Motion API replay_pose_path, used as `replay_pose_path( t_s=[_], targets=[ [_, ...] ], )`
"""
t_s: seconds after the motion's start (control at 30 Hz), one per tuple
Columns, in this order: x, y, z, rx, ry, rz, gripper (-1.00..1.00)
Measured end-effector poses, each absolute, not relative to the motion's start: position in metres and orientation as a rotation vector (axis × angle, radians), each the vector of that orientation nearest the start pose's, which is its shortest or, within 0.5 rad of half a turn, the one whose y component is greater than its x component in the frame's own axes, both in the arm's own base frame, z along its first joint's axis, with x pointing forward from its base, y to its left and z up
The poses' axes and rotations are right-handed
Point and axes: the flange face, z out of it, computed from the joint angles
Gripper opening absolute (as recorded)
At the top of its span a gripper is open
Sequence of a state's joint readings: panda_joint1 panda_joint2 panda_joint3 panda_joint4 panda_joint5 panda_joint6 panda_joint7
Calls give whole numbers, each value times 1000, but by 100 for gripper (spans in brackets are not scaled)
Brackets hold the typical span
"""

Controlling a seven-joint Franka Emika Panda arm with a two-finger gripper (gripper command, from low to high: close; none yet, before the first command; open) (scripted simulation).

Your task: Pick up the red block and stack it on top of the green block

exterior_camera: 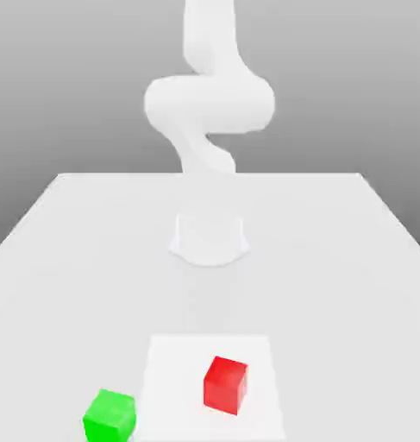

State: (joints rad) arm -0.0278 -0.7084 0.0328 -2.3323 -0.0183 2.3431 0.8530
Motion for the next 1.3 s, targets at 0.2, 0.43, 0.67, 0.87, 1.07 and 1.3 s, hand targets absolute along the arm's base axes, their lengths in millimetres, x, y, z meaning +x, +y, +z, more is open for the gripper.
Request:
replay_pose_path(
  t_s=[0.2, 0.43, 0.67, 0.87, 1.07, 1.3],
  targets=[
    [445, 11, 544, -2585, 1297, -743, 0],
    [471, 11, 396, -2650, 1487, -460, 0],
    [450, 17, 258, -2654, 1650, -135, 0],
    [434, 23, 174, -2635, 1706, -4, 0],
    [432, 23, 151, -2636, 1706, -3, -100],
    [433, 23, 187, -2634, 1707, -3, -100]
  ],
)
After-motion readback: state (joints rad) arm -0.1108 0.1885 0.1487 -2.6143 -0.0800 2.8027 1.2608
